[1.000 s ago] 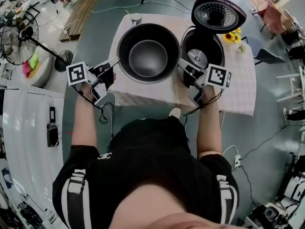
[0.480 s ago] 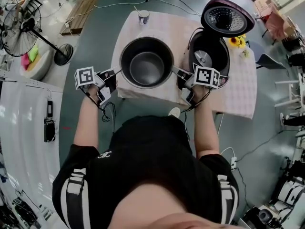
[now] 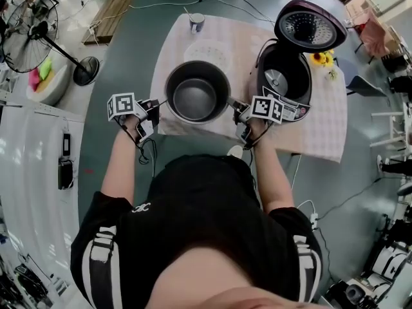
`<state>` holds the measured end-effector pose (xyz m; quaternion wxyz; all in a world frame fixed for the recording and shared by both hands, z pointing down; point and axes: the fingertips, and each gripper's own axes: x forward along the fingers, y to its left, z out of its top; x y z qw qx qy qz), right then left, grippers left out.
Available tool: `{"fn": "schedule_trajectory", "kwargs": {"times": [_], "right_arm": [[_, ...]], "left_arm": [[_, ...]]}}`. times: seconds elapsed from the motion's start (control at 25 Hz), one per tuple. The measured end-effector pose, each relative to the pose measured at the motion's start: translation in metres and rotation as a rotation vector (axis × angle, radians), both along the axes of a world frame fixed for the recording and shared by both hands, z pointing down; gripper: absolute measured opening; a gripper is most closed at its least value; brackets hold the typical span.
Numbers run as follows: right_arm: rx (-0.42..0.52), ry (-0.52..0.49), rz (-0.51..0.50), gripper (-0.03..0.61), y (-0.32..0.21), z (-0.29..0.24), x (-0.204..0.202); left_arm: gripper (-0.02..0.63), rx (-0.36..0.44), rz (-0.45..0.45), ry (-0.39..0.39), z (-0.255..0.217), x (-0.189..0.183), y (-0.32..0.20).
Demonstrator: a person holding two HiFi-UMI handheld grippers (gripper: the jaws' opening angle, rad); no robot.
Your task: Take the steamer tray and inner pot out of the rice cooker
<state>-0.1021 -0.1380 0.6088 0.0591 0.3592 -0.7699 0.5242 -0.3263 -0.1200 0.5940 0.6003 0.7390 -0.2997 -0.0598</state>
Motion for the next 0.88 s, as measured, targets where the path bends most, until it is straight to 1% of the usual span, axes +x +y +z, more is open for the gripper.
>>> {"fn": "schedule_trajectory", "kwargs": {"times": [0.2, 0.4, 0.52, 0.6, 0.68, 0.8, 0.88], "right_arm": [[-0.023, 0.034, 0.015, 0.018, 0.004, 0.016, -0.001], [-0.030, 0.112, 0.029, 0.020, 0.002, 0.030, 0.001], [-0.036, 0.128, 0.050, 0.020, 0.001, 0.034, 0.001], [-0.033, 0.133, 0.069, 0.020, -0.002, 0.034, 0.001], [-0.026, 0.151, 0.081, 0.023, -0.004, 0.034, 0.001], [-0.004, 0.215, 0.104, 0.030, -0.006, 0.034, 0.003], [0.039, 0.279, 0.118, 0.037, -0.007, 0.032, 0.005]], "left_arm": [[0.008, -0.021, -0.014, -0.037, 0.019, -0.002, 0.003], [0.008, -0.045, -0.027, -0.076, 0.037, 0.000, 0.001], [0.008, -0.058, -0.053, -0.081, 0.045, -0.001, -0.001], [0.008, -0.052, -0.077, -0.082, 0.046, -0.002, -0.005], [0.008, -0.046, -0.097, -0.108, 0.048, -0.002, -0.008], [0.009, -0.018, -0.116, -0.149, 0.048, -0.001, -0.010], [0.011, 0.032, -0.125, -0.198, 0.046, -0.001, -0.011]]}}
